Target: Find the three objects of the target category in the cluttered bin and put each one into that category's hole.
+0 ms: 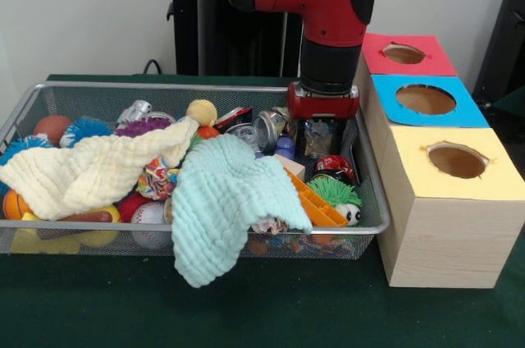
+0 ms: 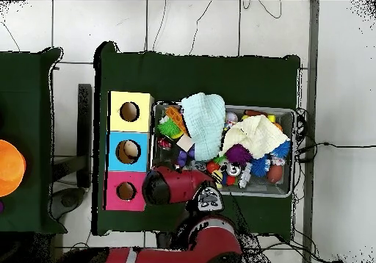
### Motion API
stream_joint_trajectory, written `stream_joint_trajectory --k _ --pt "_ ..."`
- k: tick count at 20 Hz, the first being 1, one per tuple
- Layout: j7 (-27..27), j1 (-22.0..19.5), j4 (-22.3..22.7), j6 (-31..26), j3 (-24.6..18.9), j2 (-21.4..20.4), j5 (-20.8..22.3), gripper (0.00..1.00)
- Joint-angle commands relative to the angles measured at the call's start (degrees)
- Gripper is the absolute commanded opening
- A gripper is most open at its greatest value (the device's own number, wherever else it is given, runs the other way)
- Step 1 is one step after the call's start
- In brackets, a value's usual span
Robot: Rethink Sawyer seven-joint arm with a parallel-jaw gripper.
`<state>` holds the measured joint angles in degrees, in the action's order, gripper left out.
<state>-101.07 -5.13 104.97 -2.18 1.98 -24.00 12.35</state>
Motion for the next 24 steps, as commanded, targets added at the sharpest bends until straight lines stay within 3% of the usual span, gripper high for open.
stream_joint_trajectory --k 1,13,14,24 --pt "-0.63 -1.6 0.52 -7.91 -6.55 4.54 3.42 1.0" --pt "-1.25 -1.53 0.43 -9.72 -7.15 4.98 2.41 1.0" --pt "-1.43 -0.97 0.26 -9.2 -6.65 4.85 2.57 0.0" --pt "-1.75 0.08 0.19 -10.51 -5.65 4.5 2.05 0.0"
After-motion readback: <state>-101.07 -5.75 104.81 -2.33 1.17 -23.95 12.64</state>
